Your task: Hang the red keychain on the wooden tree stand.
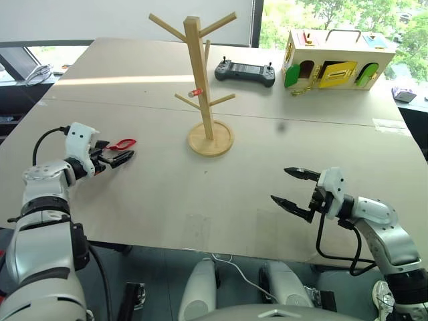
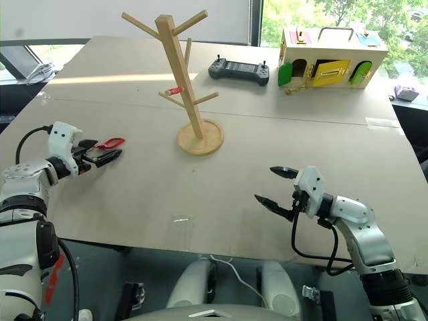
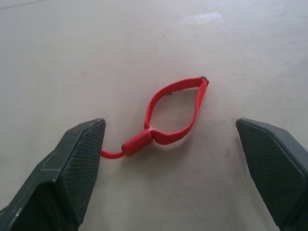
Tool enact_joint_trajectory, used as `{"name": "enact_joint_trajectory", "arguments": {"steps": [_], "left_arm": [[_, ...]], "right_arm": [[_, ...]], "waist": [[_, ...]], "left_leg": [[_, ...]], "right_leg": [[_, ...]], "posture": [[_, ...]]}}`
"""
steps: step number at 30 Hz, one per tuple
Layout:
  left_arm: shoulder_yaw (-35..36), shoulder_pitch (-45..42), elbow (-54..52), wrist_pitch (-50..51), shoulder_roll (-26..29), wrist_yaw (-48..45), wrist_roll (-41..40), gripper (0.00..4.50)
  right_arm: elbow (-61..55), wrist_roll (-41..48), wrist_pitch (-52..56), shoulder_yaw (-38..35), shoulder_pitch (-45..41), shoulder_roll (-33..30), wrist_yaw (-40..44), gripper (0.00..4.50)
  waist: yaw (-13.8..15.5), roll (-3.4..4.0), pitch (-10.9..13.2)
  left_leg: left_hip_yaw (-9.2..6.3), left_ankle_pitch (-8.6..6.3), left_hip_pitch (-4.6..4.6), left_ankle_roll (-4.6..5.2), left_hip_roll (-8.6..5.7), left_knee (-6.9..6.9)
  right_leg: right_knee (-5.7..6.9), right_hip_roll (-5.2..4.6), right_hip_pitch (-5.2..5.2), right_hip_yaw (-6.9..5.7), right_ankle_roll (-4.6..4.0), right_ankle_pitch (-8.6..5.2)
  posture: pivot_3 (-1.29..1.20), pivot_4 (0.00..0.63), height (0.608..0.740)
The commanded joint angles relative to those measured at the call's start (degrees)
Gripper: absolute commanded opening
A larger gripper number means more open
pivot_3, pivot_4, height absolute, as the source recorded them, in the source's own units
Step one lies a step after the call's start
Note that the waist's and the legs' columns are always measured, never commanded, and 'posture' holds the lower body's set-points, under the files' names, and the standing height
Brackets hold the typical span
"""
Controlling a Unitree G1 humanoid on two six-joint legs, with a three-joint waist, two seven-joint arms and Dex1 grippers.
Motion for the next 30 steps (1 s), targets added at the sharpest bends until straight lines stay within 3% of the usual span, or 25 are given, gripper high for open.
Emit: {"name": "enact_joint_trajectory", "arguments": {"steps": [1,10,20,30], "left_arm": [[-0.2,-0.7,0.2,-0.2,0.6,0.3,0.6,4.5],[0.2,-0.7,0.4,0.0,0.2,0.2,0.4,4.5],[0.8,-0.1,0.6,0.0,0.5,-0.1,0.0,0.04],[2.6,2.5,-2.2,-1.3,-0.7,-1.8,-2.6,0.04]], "right_arm": [[-3.0,1.6,0.2,-1.9,-0.1,0.1,-0.6,4.47],[-2.8,1.8,0.4,-2.0,-0.8,0.3,-1.4,4.47],[-2.6,1.9,0.4,-2.2,-1.0,0.0,-1.6,4.5],[-1.1,0.6,-0.9,-2.6,-1.8,0.7,-2.8,4.5]], "waist": [[0.0,0.0,0.0],[0.0,0.0,0.0],[0.0,0.0,0.0],[-0.1,0.0,0.0]], "left_leg": [[0.0,0.0,0.0,0.0,0.0,0.0],[0.0,0.0,0.01,0.0,0.0,0.0],[0.0,0.0,0.02,0.0,0.0,0.01],[0.01,0.0,0.03,0.0,0.0,0.02]], "right_leg": [[0.0,0.0,0.0,0.0,0.0,0.0],[0.02,0.0,0.0,0.0,0.0,0.0],[0.03,0.0,0.0,0.0,0.0,0.0],[0.04,0.0,0.0,0.01,0.0,0.0]], "posture": [[0.0,0.15,0.74],[0.0,0.15,0.74],[0.0,0.15,0.74],[0.0,0.15,0.74]]}}
